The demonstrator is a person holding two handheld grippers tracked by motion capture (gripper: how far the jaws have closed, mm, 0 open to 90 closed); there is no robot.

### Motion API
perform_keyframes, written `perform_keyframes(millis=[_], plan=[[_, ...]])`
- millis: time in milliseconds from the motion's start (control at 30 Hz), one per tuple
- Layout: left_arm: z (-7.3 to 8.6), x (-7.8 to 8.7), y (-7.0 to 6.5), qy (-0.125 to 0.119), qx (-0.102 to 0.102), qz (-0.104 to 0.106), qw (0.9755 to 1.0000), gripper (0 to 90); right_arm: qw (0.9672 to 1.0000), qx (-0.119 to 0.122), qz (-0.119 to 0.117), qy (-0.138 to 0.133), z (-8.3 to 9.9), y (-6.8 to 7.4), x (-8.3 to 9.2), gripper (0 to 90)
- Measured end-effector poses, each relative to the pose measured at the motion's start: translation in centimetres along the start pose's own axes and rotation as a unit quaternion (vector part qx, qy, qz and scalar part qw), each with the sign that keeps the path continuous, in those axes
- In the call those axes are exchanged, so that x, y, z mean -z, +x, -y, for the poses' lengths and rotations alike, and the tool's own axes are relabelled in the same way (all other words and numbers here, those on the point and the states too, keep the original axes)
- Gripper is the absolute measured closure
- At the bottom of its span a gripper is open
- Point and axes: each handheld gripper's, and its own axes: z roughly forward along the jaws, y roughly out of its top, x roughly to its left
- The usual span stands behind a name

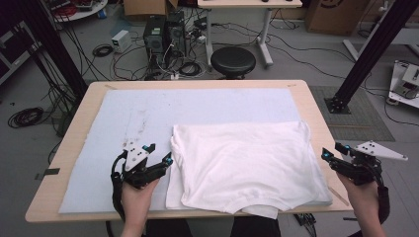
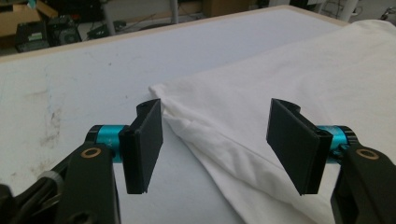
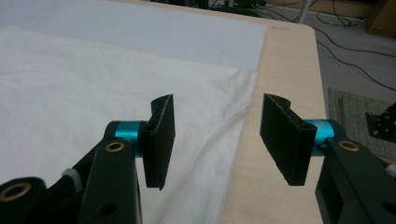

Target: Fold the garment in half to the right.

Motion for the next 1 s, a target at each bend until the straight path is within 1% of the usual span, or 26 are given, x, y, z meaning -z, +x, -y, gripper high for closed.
perform_keyframes(millis=[33,67,100,167,200,233,300,400,433,467,500,533,600,633,667,733,767,833,867,900,933,1000], plan=[[-0.1,0.1,0.1,-0.002,0.011,0.006,0.9999,36.3,1.0000,-0.002,0.000,0.001,0.0,0.0,0.0,45.5],[-0.2,0.3,0.1,-0.002,0.021,0.007,0.9998,36.3,1.0000,-0.003,0.002,0.000,0.0,0.0,-0.1,45.4],[-0.4,0.5,0.1,0.006,0.027,0.006,0.9996,36.4,1.0000,-0.001,0.002,-0.001,0.0,-0.1,-0.2,45.4],[-0.8,0.6,0.1,0.026,0.035,0.006,0.9990,37.7,1.0000,0.001,0.000,-0.001,0.1,0.0,-0.4,45.4],[-0.8,0.6,0.1,0.026,0.035,0.006,0.9990,37.6,1.0000,0.001,0.000,-0.001,0.1,0.0,-0.4,45.4],[-1.0,0.8,0.1,0.031,0.040,0.014,0.9986,37.6,1.0000,0.004,0.000,0.002,0.2,0.0,-0.5,45.4],[-1.1,1.1,0.0,0.039,0.048,0.013,0.9980,37.6,1.0000,0.009,-0.003,0.004,0.2,0.1,-0.6,45.4],[-0.6,1.7,-0.1,0.061,0.072,0.012,0.9955,37.5,1.0000,0.009,0.000,0.000,0.2,0.1,-0.3,45.4],[-0.4,1.9,-0.1,0.063,0.079,0.014,0.9948,37.5,0.9999,0.011,0.001,-0.003,0.2,0.1,-0.2,45.4],[-0.1,2.1,-0.1,0.069,0.082,0.018,0.9941,37.6,0.9999,0.010,0.003,-0.002,0.2,0.2,-0.1,45.3],[0.1,2.2,-0.1,0.080,0.087,0.019,0.9927,37.6,0.9999,0.013,0.003,-0.004,0.2,0.1,-0.1,45.3],[0.4,2.2,-0.2,0.095,0.099,0.027,0.9902,37.5,0.9999,0.013,0.003,-0.004,0.1,0.2,0.0,45.3],[1.0,2.2,-0.2,0.130,0.118,0.040,0.9837,38.3,0.9998,0.018,0.004,-0.005,0.1,0.3,0.0,45.8],[1.4,2.2,-0.3,0.143,0.126,0.047,0.9805,40.3,0.9998,0.020,0.006,-0.004,0.1,0.3,0.0,45.8],[1.7,2.3,-0.4,0.152,0.136,0.054,0.9775,42.8,0.9998,0.018,0.006,-0.003,0.0,0.3,0.1,45.8],[2.4,2.4,-0.6,0.164,0.156,0.058,0.9723,43.6,0.9998,0.019,0.006,-0.004,0.0,0.4,0.1,45.8],[2.8,2.4,-0.7,0.169,0.170,0.062,0.9690,43.6,0.9998,0.019,0.006,-0.004,0.0,0.4,0.1,45.8],[3.5,2.4,-0.8,0.181,0.188,0.071,0.9628,43.6,0.9997,0.021,0.006,-0.006,0.0,0.4,0.1,45.8],[3.8,2.3,-0.8,0.189,0.200,0.077,0.9583,43.6,0.9997,0.021,0.007,-0.006,0.0,0.4,0.1,45.8],[4.1,2.3,-0.9,0.196,0.209,0.080,0.9546,43.6,0.9997,0.021,0.006,-0.007,0.0,0.4,0.2,45.8],[4.4,2.2,-0.9,0.200,0.215,0.082,0.9523,43.6,0.9997,0.022,0.006,-0.007,0.0,0.4,0.2,45.8],[4.7,2.0,-1.0,0.206,0.223,0.084,0.9491,43.6,0.9997,0.023,0.007,-0.008,0.0,0.4,0.2,45.8]])
